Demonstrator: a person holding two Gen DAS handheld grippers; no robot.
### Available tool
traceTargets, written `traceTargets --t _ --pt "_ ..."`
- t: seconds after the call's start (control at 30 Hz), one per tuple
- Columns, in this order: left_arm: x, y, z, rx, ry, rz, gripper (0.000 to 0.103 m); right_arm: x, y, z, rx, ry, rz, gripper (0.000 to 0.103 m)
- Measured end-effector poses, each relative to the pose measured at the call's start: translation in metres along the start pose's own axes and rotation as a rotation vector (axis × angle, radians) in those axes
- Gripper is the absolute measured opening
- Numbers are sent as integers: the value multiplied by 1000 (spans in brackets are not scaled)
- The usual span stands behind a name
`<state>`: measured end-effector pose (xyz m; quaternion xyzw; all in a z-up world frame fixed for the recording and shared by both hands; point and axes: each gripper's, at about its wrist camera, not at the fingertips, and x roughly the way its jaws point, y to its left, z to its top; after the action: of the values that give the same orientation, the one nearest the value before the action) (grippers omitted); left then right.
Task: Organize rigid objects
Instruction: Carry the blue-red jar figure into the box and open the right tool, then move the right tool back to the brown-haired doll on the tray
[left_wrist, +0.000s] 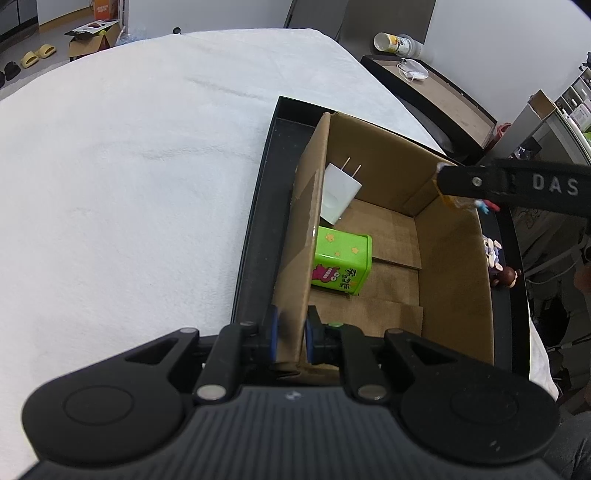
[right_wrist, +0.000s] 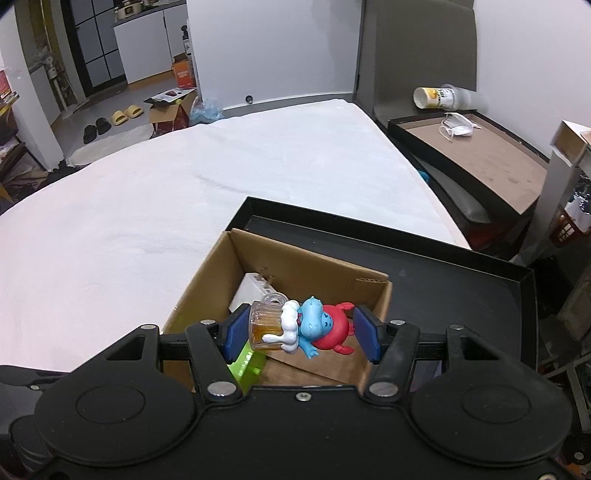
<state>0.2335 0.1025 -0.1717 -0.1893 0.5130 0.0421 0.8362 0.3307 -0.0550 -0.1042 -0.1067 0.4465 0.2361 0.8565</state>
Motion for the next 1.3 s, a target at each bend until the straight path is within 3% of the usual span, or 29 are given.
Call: traceTargets --t 0.2,0.4,1.3 --pt "0 0 0 -5 0 -4 13 6 4 5 17 -18 22 59" --pt "-1 1 0 -4 1 -10 15 3 -8 7 60 -28 -7 66" --pt "-1 -5 -3 7 -10 12 14 -35 -86 -46 174 21 -59 77"
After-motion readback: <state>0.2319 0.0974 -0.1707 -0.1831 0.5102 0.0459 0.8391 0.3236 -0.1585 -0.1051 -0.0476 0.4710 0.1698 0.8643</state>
